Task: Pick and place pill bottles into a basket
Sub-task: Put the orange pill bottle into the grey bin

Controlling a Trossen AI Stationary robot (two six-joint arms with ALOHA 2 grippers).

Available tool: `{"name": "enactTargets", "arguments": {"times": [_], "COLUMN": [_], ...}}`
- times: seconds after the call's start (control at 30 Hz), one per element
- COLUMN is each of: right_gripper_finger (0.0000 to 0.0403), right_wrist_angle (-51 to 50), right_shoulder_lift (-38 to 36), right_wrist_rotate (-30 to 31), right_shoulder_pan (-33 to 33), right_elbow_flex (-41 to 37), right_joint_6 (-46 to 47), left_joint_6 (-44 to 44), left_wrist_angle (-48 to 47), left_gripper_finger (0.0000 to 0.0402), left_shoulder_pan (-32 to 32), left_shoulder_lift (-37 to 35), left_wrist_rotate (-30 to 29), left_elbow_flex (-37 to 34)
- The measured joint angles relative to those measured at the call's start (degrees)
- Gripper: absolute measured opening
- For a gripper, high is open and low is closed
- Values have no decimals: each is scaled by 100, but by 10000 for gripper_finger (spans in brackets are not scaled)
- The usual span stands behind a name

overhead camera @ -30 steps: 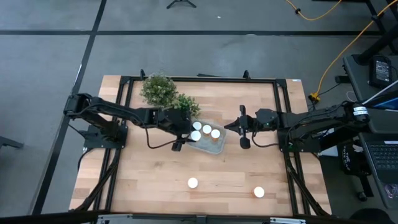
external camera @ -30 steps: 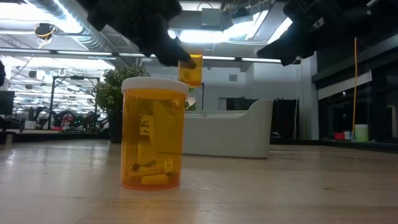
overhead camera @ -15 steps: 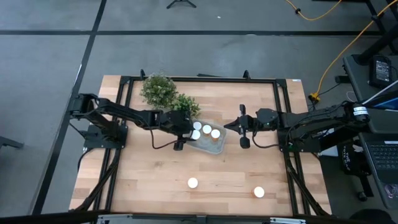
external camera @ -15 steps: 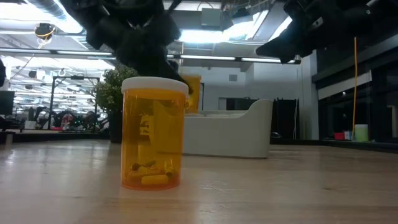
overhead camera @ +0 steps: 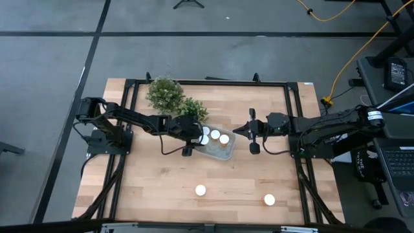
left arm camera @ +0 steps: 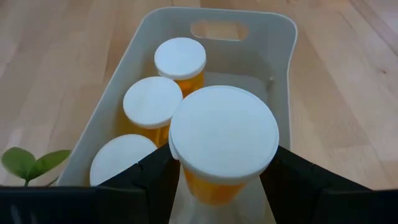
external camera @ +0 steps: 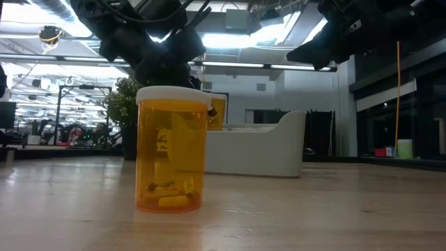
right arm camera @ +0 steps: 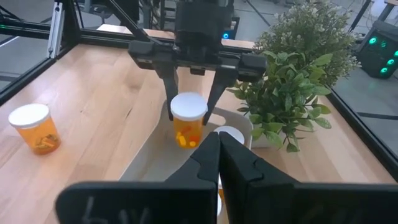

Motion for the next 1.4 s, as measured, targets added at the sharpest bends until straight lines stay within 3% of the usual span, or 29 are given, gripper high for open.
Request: {"name": "enactTargets", "arguments": {"times": [0.93, 1.4], "right_gripper_finger": [10, 10], "right_wrist_angle": [6, 10], "right_shoulder_lift": [0, 0], "right_wrist_rotate": [-4, -7], "right_shoulder_pan": [0, -1], "right_elbow_flex": [1, 1], "right_joint_6": [0, -2], "left_joint_6": [-233, -149], "left_wrist_angle": [-305, -473], "left_gripper_finger": [200, 200], "left_shoulder_pan": [-2, -2], "left_shoulder_lift": [15, 44], "left_wrist_rotate": [-2, -276], "left_elbow_flex": [199, 273]}}
